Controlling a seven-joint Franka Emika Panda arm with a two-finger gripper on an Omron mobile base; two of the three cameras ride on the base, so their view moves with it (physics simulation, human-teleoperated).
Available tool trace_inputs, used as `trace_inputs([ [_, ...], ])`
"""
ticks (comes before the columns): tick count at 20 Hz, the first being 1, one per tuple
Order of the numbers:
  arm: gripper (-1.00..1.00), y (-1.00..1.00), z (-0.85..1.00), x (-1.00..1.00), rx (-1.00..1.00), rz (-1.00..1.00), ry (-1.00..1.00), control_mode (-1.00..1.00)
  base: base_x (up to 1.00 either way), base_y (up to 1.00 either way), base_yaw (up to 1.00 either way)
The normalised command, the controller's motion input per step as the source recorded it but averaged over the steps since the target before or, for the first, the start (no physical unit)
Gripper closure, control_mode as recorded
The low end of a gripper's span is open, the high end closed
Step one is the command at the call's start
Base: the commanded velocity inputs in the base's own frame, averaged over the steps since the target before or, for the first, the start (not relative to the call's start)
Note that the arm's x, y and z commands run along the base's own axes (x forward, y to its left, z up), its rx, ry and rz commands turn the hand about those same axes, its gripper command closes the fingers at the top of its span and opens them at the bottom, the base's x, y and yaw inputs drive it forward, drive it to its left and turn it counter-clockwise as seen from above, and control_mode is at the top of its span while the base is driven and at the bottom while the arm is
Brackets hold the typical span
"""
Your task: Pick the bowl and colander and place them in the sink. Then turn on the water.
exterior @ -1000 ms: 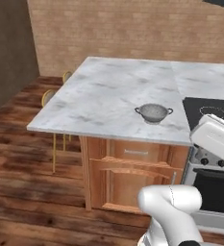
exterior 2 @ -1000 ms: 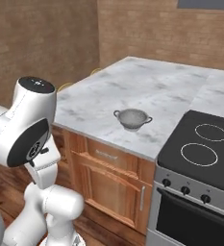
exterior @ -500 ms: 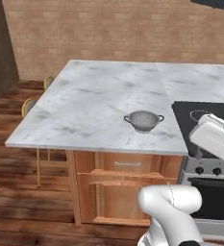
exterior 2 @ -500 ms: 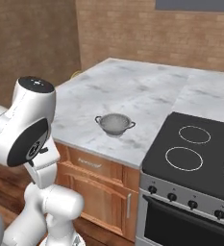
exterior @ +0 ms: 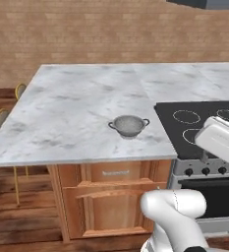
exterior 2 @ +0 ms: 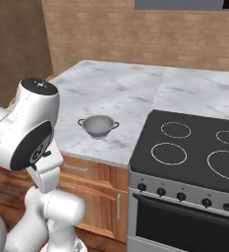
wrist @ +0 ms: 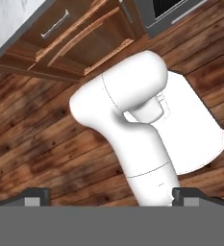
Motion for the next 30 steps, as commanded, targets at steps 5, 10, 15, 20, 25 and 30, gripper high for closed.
trace_inputs([
  [5,-1.0,0.0,0.0,0.0,0.0,0.0,0.0,1.0,0.27,0.21,-0.39],
  [10,-1.0,0.0,0.0,0.0,0.0,0.0,0.0,1.0,0.33,0.33,-0.33],
  [15,-1.0,0.0,0.0,0.0,0.0,0.0,0.0,1.0,0.3,0.6,-0.09],
  [20,-1.0,0.0,0.0,0.0,0.0,0.0,0.0,1.0,0.21,0.68,0.0],
  [25,-1.0,0.0,0.0,0.0,0.0,0.0,0.0,1.0,0.18,0.03,0.0],
  [30,-1.0,0.0,0.0,0.0,0.0,0.0,0.0,1.0,0.2,-0.05,0.0],
])
